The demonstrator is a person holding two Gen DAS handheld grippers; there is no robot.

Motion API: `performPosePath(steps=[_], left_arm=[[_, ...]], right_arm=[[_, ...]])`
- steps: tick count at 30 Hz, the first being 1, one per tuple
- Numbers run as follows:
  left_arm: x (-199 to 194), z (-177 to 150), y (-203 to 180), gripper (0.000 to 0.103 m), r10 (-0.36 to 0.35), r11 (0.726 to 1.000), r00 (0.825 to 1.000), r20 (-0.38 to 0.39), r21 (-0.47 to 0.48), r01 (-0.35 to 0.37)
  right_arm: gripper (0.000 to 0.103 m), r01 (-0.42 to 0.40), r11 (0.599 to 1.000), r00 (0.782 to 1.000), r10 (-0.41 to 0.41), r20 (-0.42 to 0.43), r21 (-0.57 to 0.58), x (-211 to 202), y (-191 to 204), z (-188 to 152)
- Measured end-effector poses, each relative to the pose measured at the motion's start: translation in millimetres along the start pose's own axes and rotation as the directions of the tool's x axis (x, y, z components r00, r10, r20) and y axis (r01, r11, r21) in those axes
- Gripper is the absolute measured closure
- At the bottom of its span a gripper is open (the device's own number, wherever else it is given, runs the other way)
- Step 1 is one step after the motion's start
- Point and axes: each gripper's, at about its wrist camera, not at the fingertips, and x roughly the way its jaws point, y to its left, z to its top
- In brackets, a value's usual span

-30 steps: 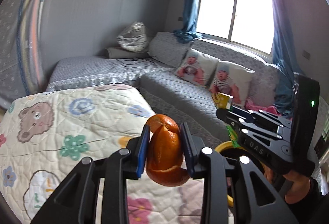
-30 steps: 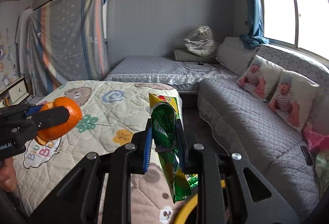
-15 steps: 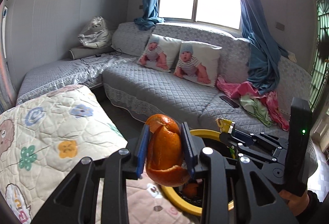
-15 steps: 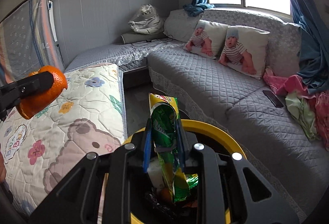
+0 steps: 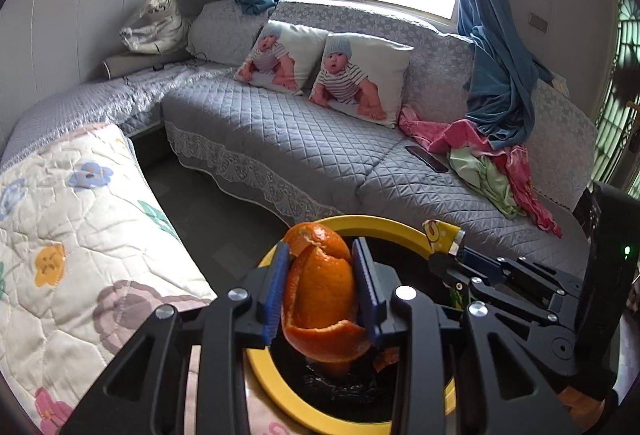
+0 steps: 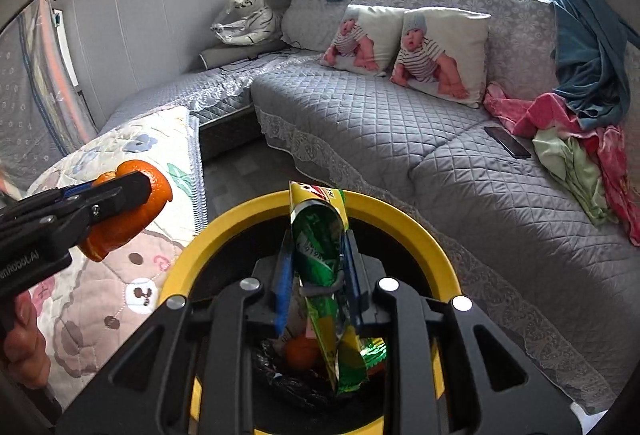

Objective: Collect trash

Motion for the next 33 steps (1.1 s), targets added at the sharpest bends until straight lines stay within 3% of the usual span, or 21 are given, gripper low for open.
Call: performPosePath(steps=[4, 5, 6, 8, 12, 13, 15, 17, 20, 26, 30, 33], left_arm=[[8.8, -0.7, 4.0, 0.07, 0.018, 1.0, 1.0, -0.012, -0.023, -0.018], [8.1, -0.7, 5.9, 0.069, 0.018, 0.999, 1.0, -0.012, -0.027, -0.019], [8.1, -0.7, 7.7, 0.068, 0.015, 0.999, 1.0, -0.01, -0.033, -0.015], [6.5, 0.3, 10.8, 0.056, 0.022, 0.999, 1.0, 0.0, -0.046, -0.022], [-1.4, 3.3, 15.6, 0.044, 0.053, 0.997, 0.998, 0.034, -0.061, -0.051], [-4.0, 4.2, 17.9, 0.037, 0.059, 0.996, 0.997, 0.042, -0.071, -0.056], [-12.7, 4.8, 23.9, 0.028, 0.078, 0.993, 0.994, 0.07, -0.096, -0.071], [-25.4, 4.8, 29.9, 0.016, 0.108, 0.989, 0.988, 0.114, -0.111, -0.095], [-47.3, 5.0, 39.5, 0.008, 0.157, 0.982, 0.971, 0.179, -0.134, -0.134], [-84.7, -0.6, 73.1, 0.008, 0.224, 0.961, 0.949, 0.223, -0.215, -0.176], [-111.2, -14.4, 98.8, 0.008, 0.295, 0.939, 0.926, 0.236, -0.252, -0.235], [-135.4, -26.8, 117.7, 0.008, 0.357, 0.918, 0.9, 0.25, -0.275, -0.287]], right_arm=[[0.079, 0.017, 1.0, 0.999, -0.017, -0.027, 0.021, 8.1, -8.6, -1.7], [0.075, 0.024, 1.0, 0.999, -0.023, -0.029, 0.021, 9.2, -9.4, -1.9], [0.065, 0.029, 0.999, 0.999, -0.028, -0.03, 0.022, 10.3, -10.3, -1.7], [0.054, 0.03, 0.999, 0.999, -0.028, -0.027, 0.043, 10.9, -14.3, -1.2], [0.054, 0.063, 0.997, 0.998, -0.063, -0.003, 0.044, 5.5, -15.1, 1.5], [0.052, 0.067, 0.997, 0.998, -0.067, 0.0, 0.046, 3.8, -15.7, 2.5], [0.034, 0.074, 0.996, 0.997, -0.074, 0.004, 0.052, 1.6, -16.4, 3.4], [0.023, 0.103, 0.993, 0.994, -0.105, 0.031, 0.063, -2.9, -15.6, 3.7], [0.01, 0.141, 0.989, 0.988, -0.143, 0.055, 0.048, -4.8, -9.4, 3.2], [0.008, 0.245, 0.97, 0.962, -0.244, 0.126, 0.006, -4.7, 12.1, 0.3], [0.008, 0.24, 0.971, 0.958, -0.234, 0.166, -0.017, -4.5, 29.1, -1.7], [0.008, 0.173, 0.985, 0.968, -0.17, 0.186, -0.004, -11.8, 45.3, -0.6]])
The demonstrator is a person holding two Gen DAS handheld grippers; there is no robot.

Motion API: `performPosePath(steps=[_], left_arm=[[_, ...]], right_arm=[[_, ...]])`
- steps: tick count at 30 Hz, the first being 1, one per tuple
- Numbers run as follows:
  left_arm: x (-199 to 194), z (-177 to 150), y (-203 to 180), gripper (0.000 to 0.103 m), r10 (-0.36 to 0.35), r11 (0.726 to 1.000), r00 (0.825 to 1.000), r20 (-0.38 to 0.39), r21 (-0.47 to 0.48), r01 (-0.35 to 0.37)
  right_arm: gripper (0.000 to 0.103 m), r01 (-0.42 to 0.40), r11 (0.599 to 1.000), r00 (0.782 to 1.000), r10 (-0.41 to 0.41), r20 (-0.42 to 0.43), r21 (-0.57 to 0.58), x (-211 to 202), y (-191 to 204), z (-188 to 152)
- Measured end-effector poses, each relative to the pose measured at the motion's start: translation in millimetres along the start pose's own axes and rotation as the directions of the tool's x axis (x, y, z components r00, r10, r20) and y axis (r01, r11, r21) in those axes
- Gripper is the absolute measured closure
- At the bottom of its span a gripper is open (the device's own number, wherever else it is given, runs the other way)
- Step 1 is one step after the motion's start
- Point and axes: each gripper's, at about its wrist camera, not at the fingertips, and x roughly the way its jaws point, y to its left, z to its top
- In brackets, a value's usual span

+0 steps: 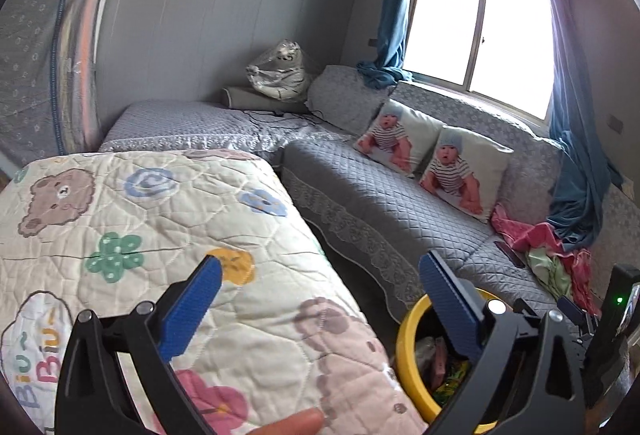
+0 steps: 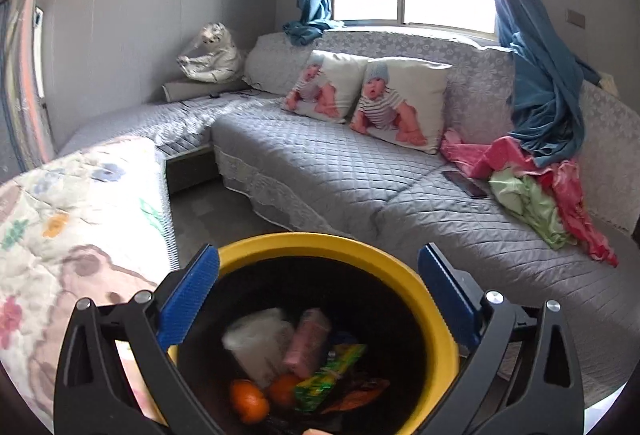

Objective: Collect trash

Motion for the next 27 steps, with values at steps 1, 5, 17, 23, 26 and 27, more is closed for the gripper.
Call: performPosePath(steps=[1, 5, 17, 23, 26, 27], left_arm=[[-8.1, -1.4, 9.7, 0.008, 0.027, 1.0, 1.0, 0.013, 0.003, -0.027], [-40.0, -5.2, 45.8, 0.008, 0.137, 0.991, 0.989, 0.058, -0.011, -0.137], [-133.9, -23.0, 117.8, 0.008, 0.358, 0.934, 0.919, 0.167, -0.057, -0.354], [-166.2, -35.4, 126.1, 0.008, 0.418, 0.909, 0.888, 0.191, -0.07, -0.412], [-177.8, -42.3, 129.0, 0.008, 0.438, 0.899, 0.879, 0.19, -0.083, -0.43], [-181.9, -44.4, 129.9, 0.008, 0.446, 0.895, 0.875, 0.19, -0.093, -0.436]], right_arm=[[0.008, -0.012, 1.0, 1.0, 0.012, 0.005, -0.005, -4.4, 9.2, 1.9], [0.008, -0.077, 0.996, 0.996, 0.079, 0.042, -0.051, -25.3, 51.1, 5.3], [0.008, -0.262, 0.957, 0.949, 0.279, 0.148, -0.126, -111.0, 166.3, 9.1], [0.008, -0.257, 0.945, 0.949, 0.286, 0.133, -0.2, -133.5, 194.9, -0.7], [0.008, -0.261, 0.938, 0.946, 0.296, 0.133, -0.227, -143.3, 200.6, -8.6], [0.008, -0.264, 0.937, 0.943, 0.301, 0.143, -0.23, -146.9, 200.8, -10.6]])
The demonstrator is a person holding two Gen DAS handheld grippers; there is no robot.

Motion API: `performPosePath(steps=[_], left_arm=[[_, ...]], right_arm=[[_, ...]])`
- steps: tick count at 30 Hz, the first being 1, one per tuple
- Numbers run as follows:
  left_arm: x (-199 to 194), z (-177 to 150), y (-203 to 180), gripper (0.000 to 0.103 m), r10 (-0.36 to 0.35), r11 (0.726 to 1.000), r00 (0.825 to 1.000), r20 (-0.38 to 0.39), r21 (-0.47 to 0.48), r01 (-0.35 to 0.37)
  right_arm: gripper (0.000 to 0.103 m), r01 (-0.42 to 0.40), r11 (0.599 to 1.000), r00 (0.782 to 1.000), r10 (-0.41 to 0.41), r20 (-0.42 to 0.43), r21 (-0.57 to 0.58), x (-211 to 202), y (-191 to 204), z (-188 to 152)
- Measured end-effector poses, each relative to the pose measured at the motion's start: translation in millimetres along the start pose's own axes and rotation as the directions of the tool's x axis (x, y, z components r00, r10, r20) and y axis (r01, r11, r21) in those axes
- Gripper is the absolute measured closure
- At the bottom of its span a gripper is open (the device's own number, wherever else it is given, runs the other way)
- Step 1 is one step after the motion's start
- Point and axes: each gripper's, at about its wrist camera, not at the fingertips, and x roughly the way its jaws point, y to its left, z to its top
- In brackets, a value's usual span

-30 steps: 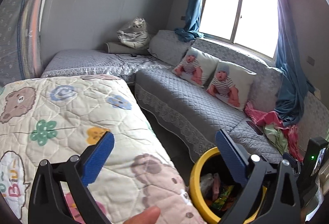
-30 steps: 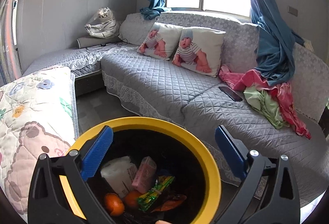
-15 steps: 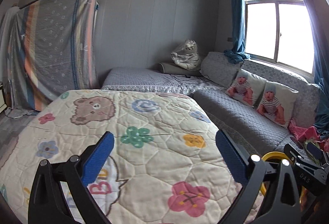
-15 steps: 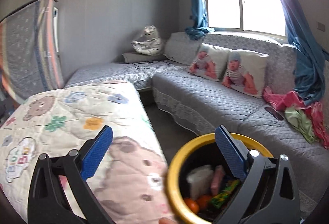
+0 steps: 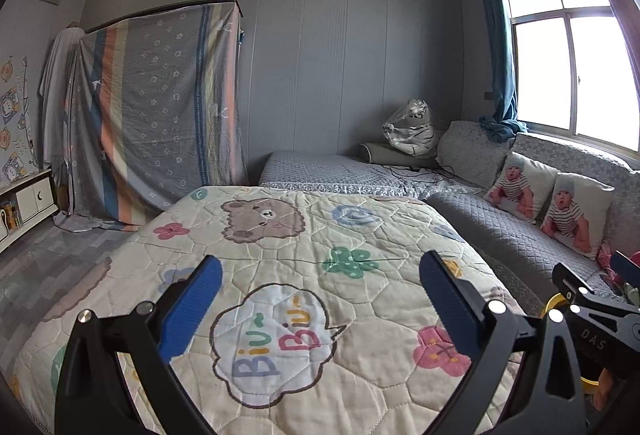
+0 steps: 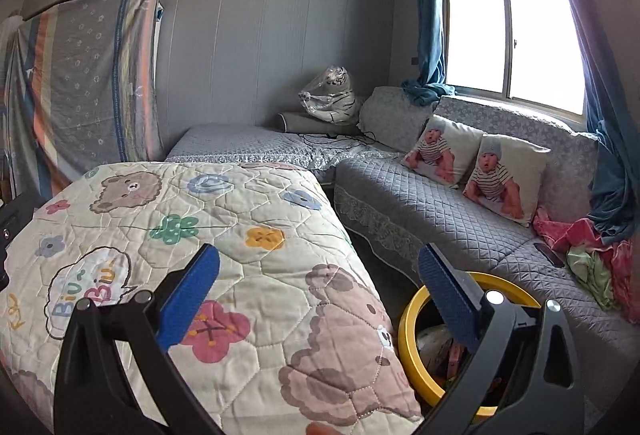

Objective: Collect trash

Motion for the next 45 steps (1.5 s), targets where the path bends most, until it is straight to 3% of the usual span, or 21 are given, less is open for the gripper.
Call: performPosePath(steps=[7, 45], left_arm=[[-24.3, -2.5, 8.0, 0.008, 0.034, 0.999, 0.999, 0.036, -0.044, -0.032], [-24.0, -9.1, 9.5, 0.008, 0.036, 0.998, 0.999, 0.02, -0.051, -0.035]], right_arm=[[0.008, 0.013, 1.0, 0.995, -0.012, 0.102, -0.003, -24.4, 7.5, -5.1], [0.008, 0.009, 1.0, 0.997, -0.008, 0.078, -0.018, -21.6, 19.2, -16.9]])
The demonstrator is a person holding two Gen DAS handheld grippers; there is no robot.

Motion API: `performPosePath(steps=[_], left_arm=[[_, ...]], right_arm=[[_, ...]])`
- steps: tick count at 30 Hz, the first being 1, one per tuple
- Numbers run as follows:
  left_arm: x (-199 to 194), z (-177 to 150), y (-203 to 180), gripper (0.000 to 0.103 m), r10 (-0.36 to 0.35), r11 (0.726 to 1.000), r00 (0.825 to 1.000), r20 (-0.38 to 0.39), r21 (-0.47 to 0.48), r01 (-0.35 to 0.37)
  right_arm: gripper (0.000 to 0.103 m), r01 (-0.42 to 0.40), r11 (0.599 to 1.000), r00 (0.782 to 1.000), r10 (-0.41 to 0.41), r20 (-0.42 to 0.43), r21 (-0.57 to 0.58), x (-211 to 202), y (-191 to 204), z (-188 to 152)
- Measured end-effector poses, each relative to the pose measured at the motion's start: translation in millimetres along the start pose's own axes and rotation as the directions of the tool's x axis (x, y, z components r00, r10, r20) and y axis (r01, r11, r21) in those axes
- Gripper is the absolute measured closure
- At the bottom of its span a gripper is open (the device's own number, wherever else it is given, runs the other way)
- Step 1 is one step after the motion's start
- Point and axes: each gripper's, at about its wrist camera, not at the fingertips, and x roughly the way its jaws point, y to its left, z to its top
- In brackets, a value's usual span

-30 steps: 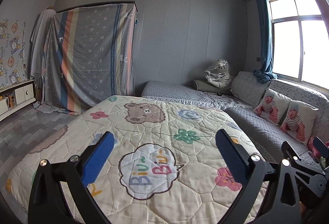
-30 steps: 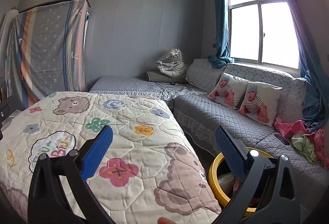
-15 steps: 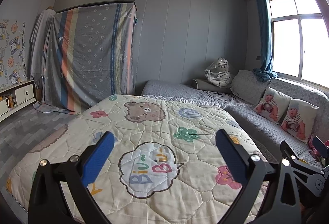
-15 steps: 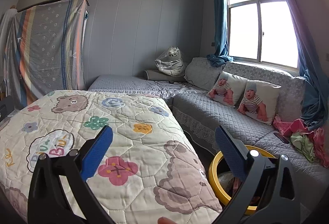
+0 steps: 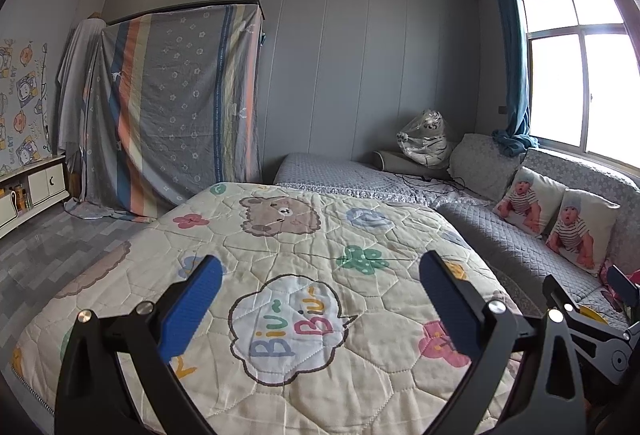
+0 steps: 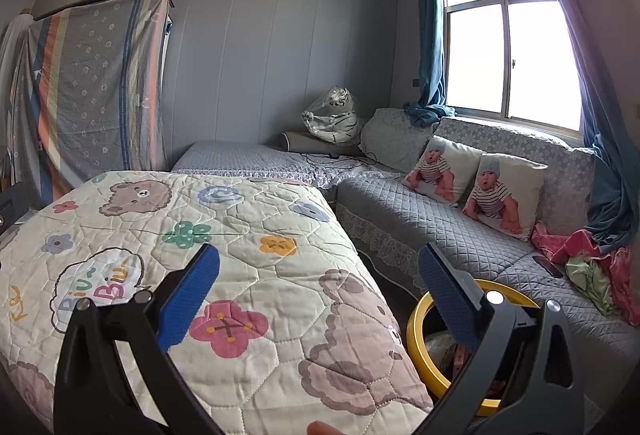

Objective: Collect trash

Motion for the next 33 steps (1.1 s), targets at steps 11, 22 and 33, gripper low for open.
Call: performPosePath(steps=[11, 22, 33], left_arm=[[3.7, -2.1, -1.2, 0.008, 0.0, 1.0, 1.0, -0.005, 0.005, 0.0], [2.9, -2.4, -0.3, 0.008, 0.0, 1.0, 1.0, -0.005, 0.005, 0.0], [4.5, -4.5, 0.0, 0.008, 0.0, 1.0, 1.0, -0.007, 0.007, 0.0]], right_arm=[[0.008, -0.003, 1.0, 1.0, 0.003, -0.004, 0.002, 1.7, 1.4, -2.4], [0.008, -0.011, 1.0, 1.0, 0.011, -0.014, 0.0, 3.3, 3.0, -3.7], [0.008, -0.014, 1.0, 1.0, 0.014, -0.016, 0.002, 3.4, 2.9, -5.0]])
